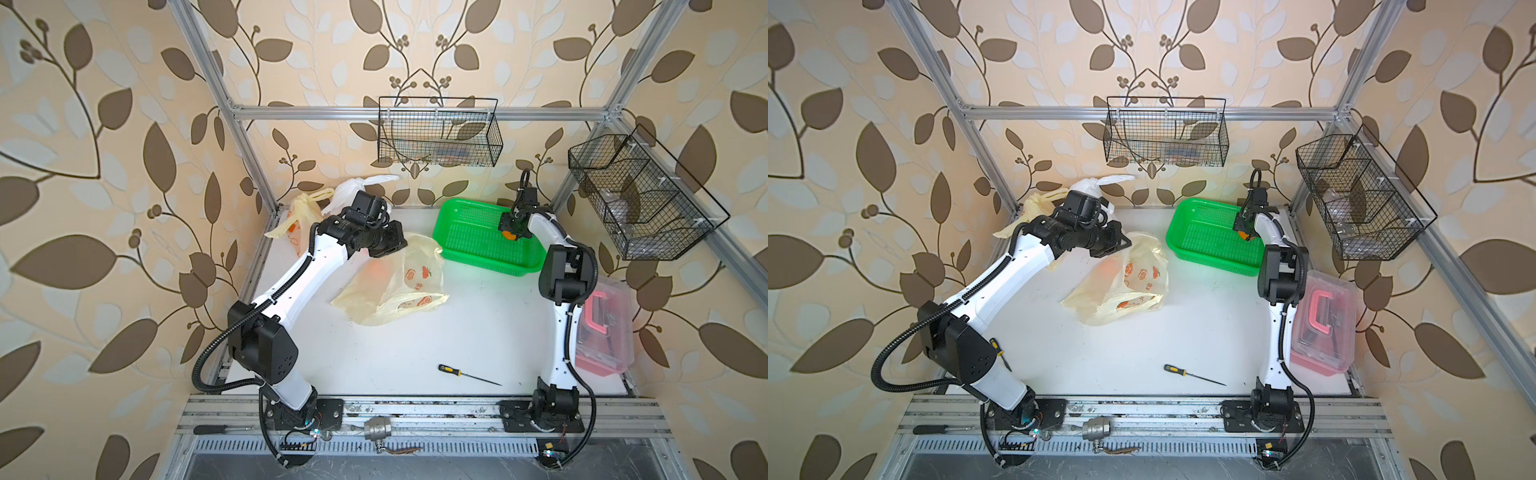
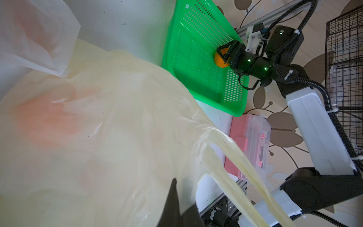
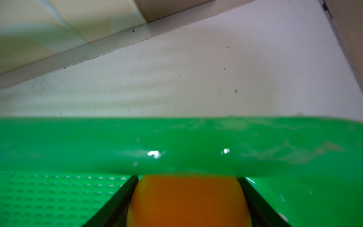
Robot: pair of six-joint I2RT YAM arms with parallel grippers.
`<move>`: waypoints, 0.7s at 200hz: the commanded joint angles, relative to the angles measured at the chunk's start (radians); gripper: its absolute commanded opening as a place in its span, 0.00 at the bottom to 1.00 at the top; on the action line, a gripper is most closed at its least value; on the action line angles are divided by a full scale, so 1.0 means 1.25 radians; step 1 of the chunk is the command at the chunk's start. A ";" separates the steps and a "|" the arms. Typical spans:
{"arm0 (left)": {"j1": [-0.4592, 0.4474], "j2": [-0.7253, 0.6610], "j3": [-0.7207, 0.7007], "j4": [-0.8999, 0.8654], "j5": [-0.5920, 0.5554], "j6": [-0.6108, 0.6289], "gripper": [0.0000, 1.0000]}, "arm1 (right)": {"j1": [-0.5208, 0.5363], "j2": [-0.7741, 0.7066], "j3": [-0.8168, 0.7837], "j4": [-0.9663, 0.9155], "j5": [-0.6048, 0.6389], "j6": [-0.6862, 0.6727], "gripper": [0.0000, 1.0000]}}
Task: Place the oranges into plastic bags & tie knots
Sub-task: Pick up the orange from the basket.
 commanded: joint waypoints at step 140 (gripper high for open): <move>-0.065 0.016 0.088 0.126 -0.086 -0.140 0.00 | 0.233 -0.901 -0.883 0.162 0.034 0.225 0.54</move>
